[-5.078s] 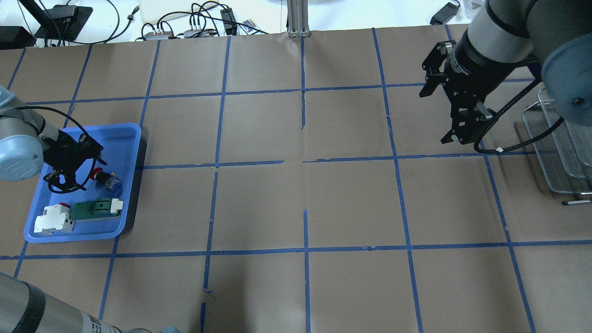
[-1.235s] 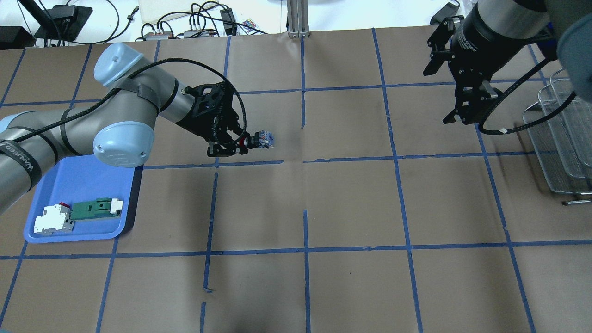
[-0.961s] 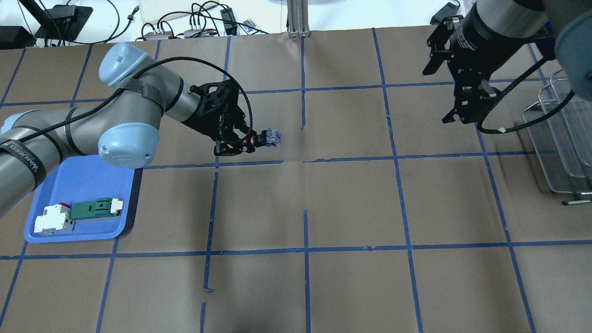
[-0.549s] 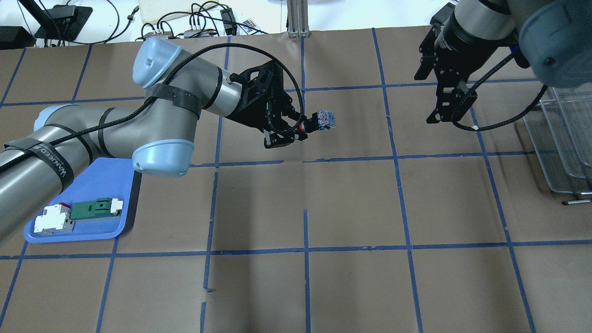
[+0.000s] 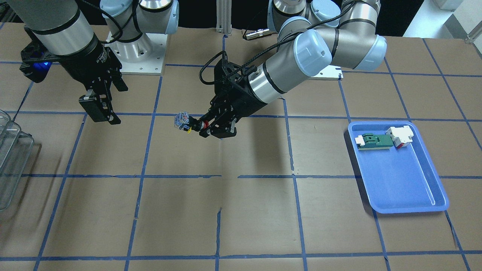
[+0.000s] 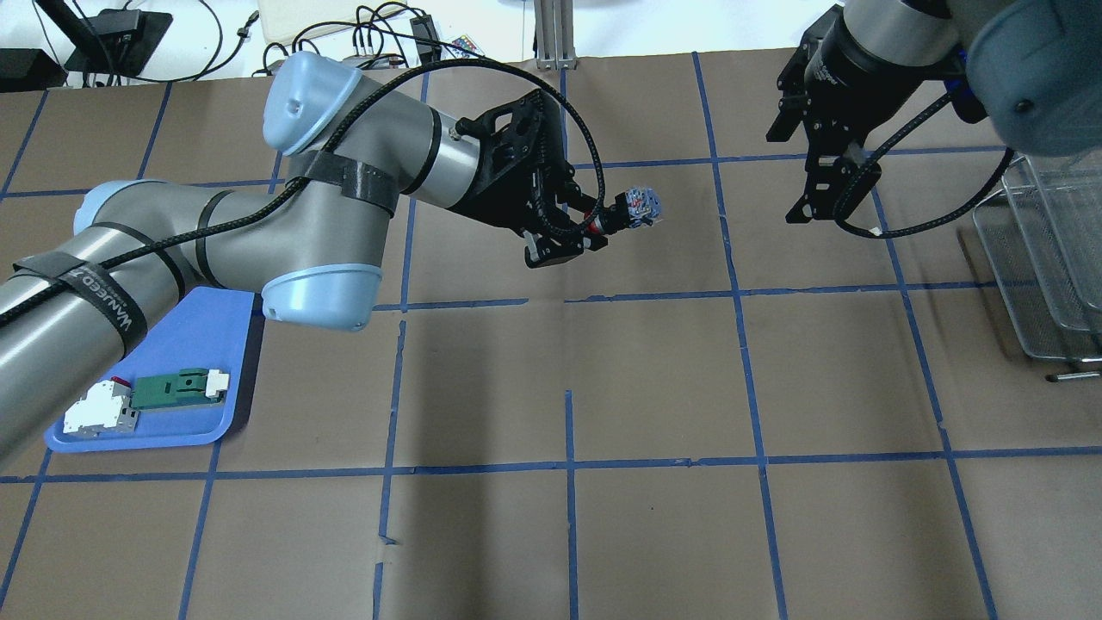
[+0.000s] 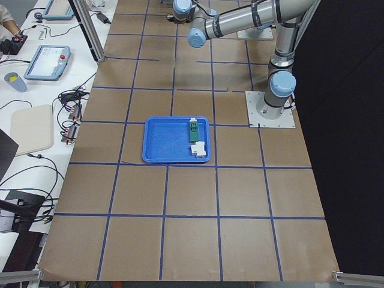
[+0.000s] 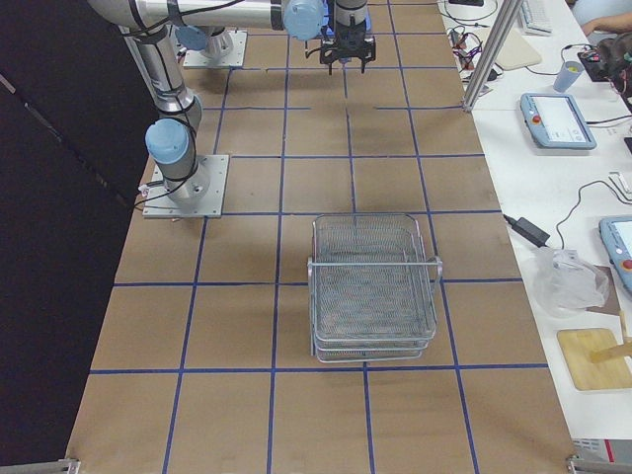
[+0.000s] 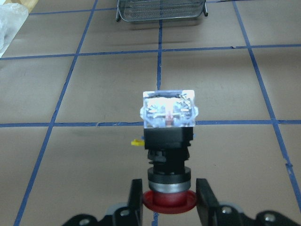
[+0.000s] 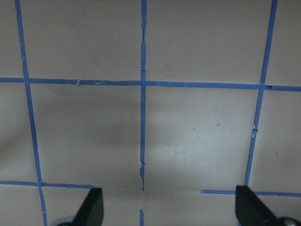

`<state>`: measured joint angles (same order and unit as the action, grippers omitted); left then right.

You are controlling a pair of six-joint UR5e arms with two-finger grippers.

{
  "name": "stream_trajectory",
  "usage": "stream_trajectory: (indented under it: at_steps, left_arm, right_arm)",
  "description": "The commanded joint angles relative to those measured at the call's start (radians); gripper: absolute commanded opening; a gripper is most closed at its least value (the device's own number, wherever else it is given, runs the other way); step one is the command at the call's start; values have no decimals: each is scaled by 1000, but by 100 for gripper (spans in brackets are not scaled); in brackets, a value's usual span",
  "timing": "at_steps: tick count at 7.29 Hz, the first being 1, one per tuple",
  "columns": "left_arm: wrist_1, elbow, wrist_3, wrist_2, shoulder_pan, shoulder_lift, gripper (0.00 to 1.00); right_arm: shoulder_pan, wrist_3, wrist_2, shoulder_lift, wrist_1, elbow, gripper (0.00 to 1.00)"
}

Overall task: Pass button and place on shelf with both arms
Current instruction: 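Carry the button toward the table center with the left gripper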

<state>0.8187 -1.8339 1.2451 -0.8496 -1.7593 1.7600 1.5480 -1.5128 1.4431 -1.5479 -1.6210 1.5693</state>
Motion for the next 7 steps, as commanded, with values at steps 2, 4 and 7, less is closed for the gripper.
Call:
stream_trajectory:
  at_steps: [2,4,7]
  left_arm:
    - [-6,28,-50,14,-20,-2,0]
    - [-6,28,-50,14,-22,0,0]
    - [-6,28,-50,14,-22,-2,0]
  right_arm:
    - [-11,163,6,-50,98,-3,100]
    - [-16,636,4,-69,81,9,100]
    - [-13,1131,0,-70,-30,14,100]
